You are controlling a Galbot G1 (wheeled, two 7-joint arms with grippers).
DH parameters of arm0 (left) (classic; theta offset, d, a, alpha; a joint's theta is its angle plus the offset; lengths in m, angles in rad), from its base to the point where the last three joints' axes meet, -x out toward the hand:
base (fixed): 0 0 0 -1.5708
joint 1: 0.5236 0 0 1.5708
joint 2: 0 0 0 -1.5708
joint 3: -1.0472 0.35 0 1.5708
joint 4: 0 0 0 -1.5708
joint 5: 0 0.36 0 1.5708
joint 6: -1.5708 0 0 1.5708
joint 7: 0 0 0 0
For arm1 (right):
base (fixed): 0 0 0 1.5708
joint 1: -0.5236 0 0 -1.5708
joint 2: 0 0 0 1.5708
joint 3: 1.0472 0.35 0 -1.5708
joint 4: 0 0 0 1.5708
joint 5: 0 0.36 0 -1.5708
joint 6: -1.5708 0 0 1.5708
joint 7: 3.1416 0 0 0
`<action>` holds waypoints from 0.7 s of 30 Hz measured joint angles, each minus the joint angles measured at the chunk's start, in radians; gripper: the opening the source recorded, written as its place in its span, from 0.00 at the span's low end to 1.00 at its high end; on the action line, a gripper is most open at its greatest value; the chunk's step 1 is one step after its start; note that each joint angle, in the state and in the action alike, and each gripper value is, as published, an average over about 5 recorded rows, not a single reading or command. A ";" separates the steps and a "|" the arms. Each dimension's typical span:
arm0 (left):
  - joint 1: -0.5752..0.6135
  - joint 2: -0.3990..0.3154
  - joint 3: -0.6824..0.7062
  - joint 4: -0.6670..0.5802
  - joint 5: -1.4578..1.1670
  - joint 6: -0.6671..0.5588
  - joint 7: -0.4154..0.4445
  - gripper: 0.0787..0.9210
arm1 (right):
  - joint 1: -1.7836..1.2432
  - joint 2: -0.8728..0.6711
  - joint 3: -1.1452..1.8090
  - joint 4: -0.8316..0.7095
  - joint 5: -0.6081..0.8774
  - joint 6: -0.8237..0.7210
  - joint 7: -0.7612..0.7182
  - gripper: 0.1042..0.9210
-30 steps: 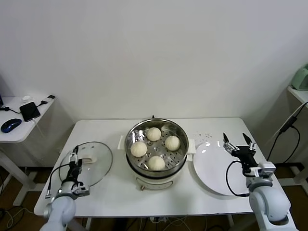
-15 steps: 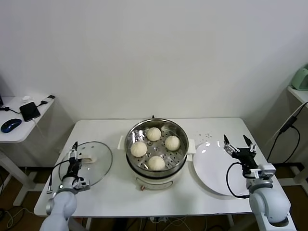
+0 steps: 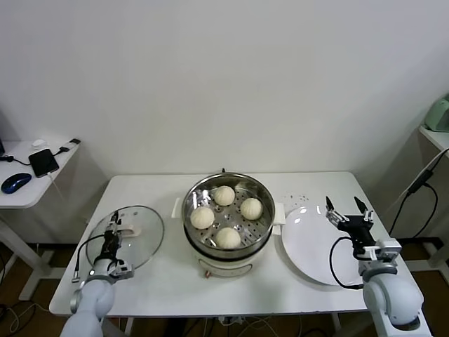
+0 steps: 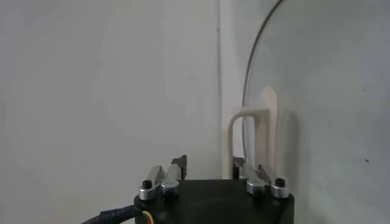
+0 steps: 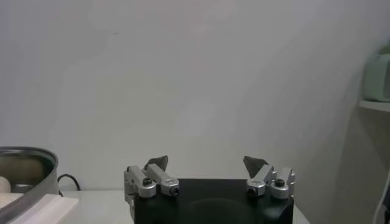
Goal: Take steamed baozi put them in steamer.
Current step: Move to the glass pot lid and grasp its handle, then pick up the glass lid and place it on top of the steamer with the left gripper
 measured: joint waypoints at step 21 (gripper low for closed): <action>0.114 -0.027 -0.005 -0.266 -0.081 0.239 0.139 0.09 | 0.024 0.012 -0.006 -0.006 -0.007 -0.004 0.000 0.88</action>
